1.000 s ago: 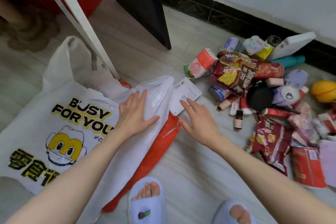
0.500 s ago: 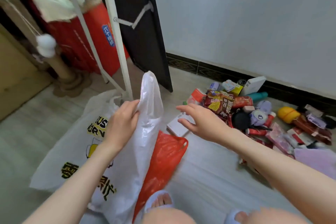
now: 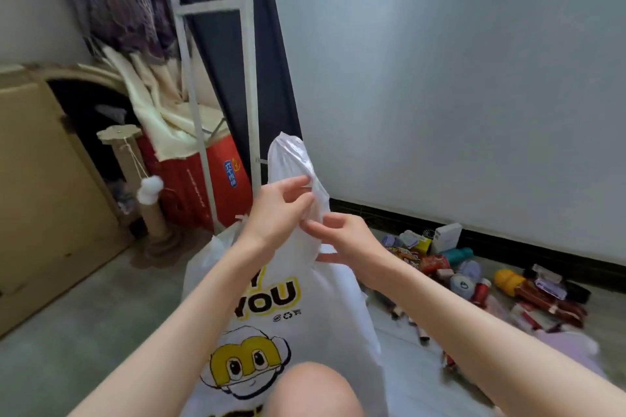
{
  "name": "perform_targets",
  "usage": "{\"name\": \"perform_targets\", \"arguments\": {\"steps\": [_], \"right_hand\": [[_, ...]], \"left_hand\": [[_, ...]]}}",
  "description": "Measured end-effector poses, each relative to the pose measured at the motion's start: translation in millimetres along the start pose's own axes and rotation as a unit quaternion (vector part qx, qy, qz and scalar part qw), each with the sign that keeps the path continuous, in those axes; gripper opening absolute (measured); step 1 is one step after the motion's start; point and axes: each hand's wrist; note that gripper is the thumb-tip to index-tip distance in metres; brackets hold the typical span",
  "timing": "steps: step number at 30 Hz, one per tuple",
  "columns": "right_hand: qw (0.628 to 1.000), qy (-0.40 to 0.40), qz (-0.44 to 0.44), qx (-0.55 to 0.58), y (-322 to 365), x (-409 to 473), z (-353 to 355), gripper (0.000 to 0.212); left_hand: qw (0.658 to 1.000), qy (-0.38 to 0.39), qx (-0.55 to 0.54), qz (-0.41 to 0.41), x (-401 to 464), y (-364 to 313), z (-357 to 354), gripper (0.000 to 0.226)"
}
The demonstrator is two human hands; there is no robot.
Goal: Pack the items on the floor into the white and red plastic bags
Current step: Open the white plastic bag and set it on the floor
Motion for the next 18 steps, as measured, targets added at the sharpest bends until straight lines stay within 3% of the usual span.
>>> {"name": "perform_targets", "arguments": {"steps": [2,5,7,10,12,15,18], "right_hand": [[0.997,-0.071,0.023,0.018,-0.7,-3.9,7.6,0.017],[0.981,-0.176,0.057,0.05,2.9,-5.1,30.5,0.021],[0.974,-0.21,0.081,0.03,10.7,-5.3,49.4,0.019],[0.975,-0.186,0.12,0.017,22.4,-3.3,73.4,0.016],[0.978,-0.159,0.137,-0.002,26.8,-2.7,86.5,0.017],[0.978,-0.152,0.14,-0.034,27.7,-4.8,102.9,0.02],[0.962,-0.22,0.126,-0.098,21.2,-5.1,118.6,0.019]], "left_hand": [[0.998,0.019,0.037,-0.036,-1.2,-8.4,-7.8,0.038],[0.97,-0.06,0.164,-0.171,0.2,-16.1,-14.2,0.029],[0.908,-0.092,0.288,-0.291,9.4,-17.0,-15.5,0.035],[0.814,0.014,0.484,-0.322,30.4,-19.8,-22.9,0.058],[0.823,0.094,0.483,-0.285,43.4,-21.2,-35.4,0.053],[0.878,0.107,0.356,-0.301,56.6,-19.4,-56.7,0.039],[0.911,0.129,0.259,-0.294,63.6,-20.6,-82.6,0.025]]}}
Point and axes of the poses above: each hand's wrist, its own x-axis towards the middle knuckle, its own z-axis out of the back of the hand, y = z × x, and after that the axes turned 5 degrees about y, right-handed
